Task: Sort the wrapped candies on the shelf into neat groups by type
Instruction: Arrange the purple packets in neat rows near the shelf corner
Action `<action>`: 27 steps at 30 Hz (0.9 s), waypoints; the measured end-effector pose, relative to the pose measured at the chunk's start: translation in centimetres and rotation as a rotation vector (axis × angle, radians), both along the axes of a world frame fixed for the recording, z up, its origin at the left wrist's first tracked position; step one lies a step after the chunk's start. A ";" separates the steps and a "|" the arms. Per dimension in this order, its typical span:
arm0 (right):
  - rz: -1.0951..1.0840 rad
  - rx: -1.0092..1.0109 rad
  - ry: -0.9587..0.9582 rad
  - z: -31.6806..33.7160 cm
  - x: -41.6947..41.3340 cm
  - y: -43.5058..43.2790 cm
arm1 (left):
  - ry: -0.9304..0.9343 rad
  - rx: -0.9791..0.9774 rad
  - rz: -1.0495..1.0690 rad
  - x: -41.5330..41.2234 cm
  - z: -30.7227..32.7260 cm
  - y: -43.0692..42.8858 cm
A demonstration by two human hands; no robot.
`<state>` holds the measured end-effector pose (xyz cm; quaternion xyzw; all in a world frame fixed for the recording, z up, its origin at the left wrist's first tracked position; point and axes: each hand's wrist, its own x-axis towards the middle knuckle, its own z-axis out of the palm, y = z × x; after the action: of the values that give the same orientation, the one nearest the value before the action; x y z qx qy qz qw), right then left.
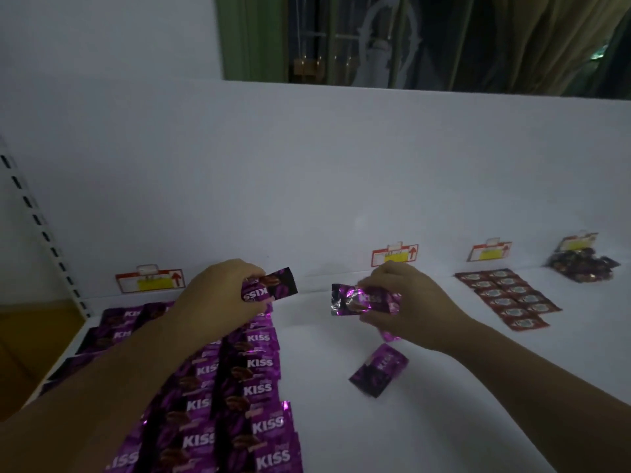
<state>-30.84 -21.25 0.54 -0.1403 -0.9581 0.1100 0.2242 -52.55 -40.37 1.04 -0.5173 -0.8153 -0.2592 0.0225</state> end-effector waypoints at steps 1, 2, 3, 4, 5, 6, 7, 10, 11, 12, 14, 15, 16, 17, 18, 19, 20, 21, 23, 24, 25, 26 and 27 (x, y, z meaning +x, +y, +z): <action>0.013 -0.001 0.003 -0.1 -0.9 0.4 | -0.005 0.011 0.026 -0.4 0.1 -0.2; 0.025 -0.011 0.019 -0.4 -1.9 0.7 | -0.009 0.024 0.056 -0.9 0.2 -0.5; 0.031 -0.024 0.034 -0.6 -2.5 1.0 | -0.013 0.045 0.086 -1.2 0.2 -0.8; 0.044 -0.045 0.047 -0.9 -3.5 1.3 | -0.014 0.061 0.127 -1.6 0.3 -1.1; 0.058 -0.063 0.048 -1.1 -4.6 1.6 | -0.017 0.076 0.167 -1.9 0.4 -1.4; 0.074 -0.074 0.037 -1.4 -5.7 1.8 | -0.023 0.082 0.202 -2.1 0.3 -1.7; 0.087 -0.077 0.014 -1.8 -6.8 1.9 | -0.024 0.078 0.228 -2.3 0.2 -2.0; 0.130 -0.046 -0.063 -3.3 -10.0 1.8 | -0.015 0.050 0.259 -2.7 -0.5 -2.8; 0.139 -0.036 -0.080 -3.8 -10.7 1.8 | -0.012 0.049 0.265 -2.7 -0.7 -3.1; 0.143 -0.020 -0.085 -4.3 -11.2 1.7 | -0.008 0.047 0.269 -2.7 -0.8 -3.3; 0.151 0.049 -0.080 -5.0 -11.7 1.6 | -0.001 0.043 0.267 -2.7 -1.0 -3.7; 0.160 0.098 -0.079 -5.2 -11.9 1.4 | 0.000 0.040 0.258 -2.7 -1.0 -3.8; 0.173 0.136 -0.070 -5.4 -11.9 1.3 | -0.001 0.033 0.246 -2.7 -1.1 -3.9; 0.185 0.152 -0.054 -5.5 -12.0 1.2 | -0.001 0.026 0.235 -2.7 -1.1 -3.9; 0.191 0.154 -0.038 -5.6 -12.1 1.1 | -0.004 0.021 0.227 -2.7 -1.2 -3.9; 0.190 0.157 -0.030 -5.7 -12.3 1.0 | -0.006 0.017 0.221 -2.7 -1.3 -3.8; 0.186 0.166 -0.032 -5.8 -12.5 1.0 | -0.006 0.013 0.218 -2.6 -1.4 -3.7; 0.186 0.176 -0.041 -6.0 -12.6 1.0 | -0.002 0.011 0.213 -2.6 -1.5 -3.7; 0.195 0.171 -0.068 -6.2 -12.7 1.2 | -0.005 0.014 0.190 -2.4 -1.7 -3.5; 0.197 0.166 -0.082 -6.3 -12.6 1.3 | -0.015 0.017 0.170 -2.2 -1.8 -3.4; 0.203 0.165 -0.089 -6.2 -12.5 1.2 | -0.027 0.019 0.152 -2.1 -1.8 -3.2; 0.210 0.159 -0.081 -5.9 -12.3 1.2 | -0.035 0.020 0.135 -1.9 -1.8 -2.9; 0.220 0.133 -0.044 -5.5 -12.1 1.0 | -0.041 0.021 0.117 -1.7 -1.8 -2.6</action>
<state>-42.91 -20.23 -5.00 -0.0217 -0.9776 0.0670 0.1985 -54.29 -43.00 -0.78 -0.4630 -0.8417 -0.2765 0.0261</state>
